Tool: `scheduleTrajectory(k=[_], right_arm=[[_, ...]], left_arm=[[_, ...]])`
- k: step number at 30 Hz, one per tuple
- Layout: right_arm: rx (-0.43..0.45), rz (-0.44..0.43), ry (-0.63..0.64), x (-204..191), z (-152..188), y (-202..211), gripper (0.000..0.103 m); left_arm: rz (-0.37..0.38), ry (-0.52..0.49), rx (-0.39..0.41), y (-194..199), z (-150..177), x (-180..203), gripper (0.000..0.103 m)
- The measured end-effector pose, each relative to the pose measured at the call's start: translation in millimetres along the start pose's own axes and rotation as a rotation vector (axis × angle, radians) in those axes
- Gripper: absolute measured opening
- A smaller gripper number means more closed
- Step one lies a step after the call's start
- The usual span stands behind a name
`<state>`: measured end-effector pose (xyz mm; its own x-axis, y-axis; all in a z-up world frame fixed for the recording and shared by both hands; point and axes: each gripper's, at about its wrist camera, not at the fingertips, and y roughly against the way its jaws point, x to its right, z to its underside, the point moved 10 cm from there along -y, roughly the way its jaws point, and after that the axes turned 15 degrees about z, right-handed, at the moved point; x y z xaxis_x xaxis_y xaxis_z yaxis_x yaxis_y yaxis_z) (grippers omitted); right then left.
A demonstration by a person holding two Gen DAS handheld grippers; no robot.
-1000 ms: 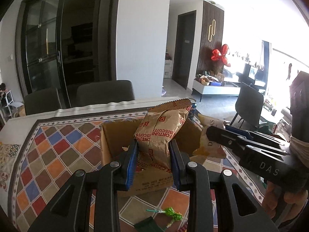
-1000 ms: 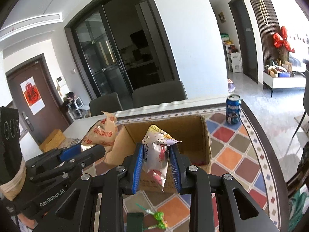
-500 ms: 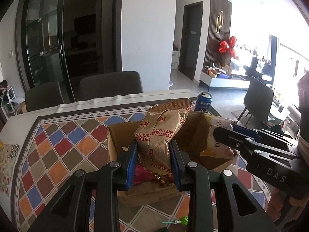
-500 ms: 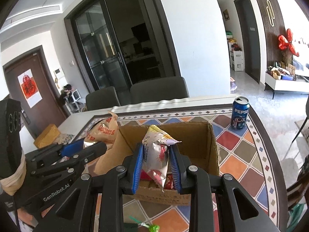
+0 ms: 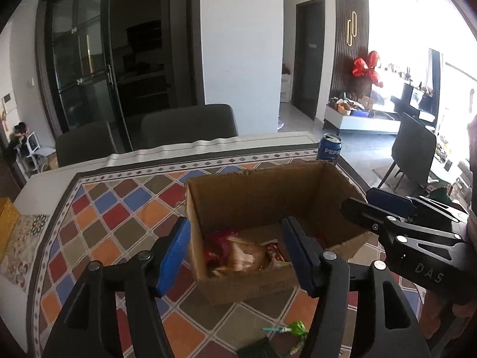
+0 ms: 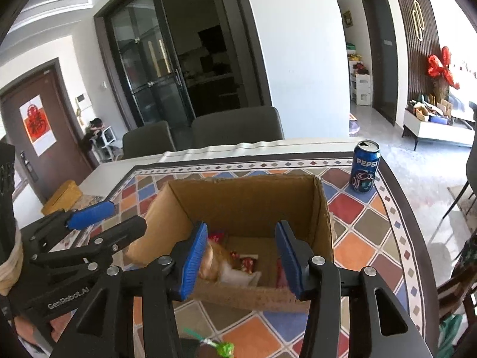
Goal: Organize snacks
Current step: 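Open both tools to release the DENMAS and biscuit packs into the box, then move both tools back to the dark green pack and green lollipop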
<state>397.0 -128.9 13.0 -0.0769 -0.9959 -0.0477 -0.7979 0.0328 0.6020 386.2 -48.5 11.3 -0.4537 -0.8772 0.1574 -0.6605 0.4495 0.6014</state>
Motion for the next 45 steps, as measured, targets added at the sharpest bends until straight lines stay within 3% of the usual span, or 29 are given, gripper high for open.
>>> scheduleTrajectory(k=[11, 20, 33, 45], right_arm=[[0.024, -0.007, 0.025, -1.0, 25.7, 35.0, 0.049], [-0.003, -0.015, 0.02, 3.2, 59.5, 42.9, 0.049], [-0.112, -0.004, 0.046, 8.1, 117.1, 26.4, 0.049], [-0.216, -0.022, 0.052, 3.3, 161.1, 4.1, 0.049]], left_arm=[[-0.014, 0.025, 0.013, 33.6, 30.4, 13.6, 0.068], [-0.009, 0.081, -0.043, 36.3, 69.9, 20.5, 0.07], [-0.002, 0.161, -0.203, 4.2, 143.6, 18.7, 0.071], [0.023, 0.233, -0.303, -29.9, 190.6, 13.1, 0.07]])
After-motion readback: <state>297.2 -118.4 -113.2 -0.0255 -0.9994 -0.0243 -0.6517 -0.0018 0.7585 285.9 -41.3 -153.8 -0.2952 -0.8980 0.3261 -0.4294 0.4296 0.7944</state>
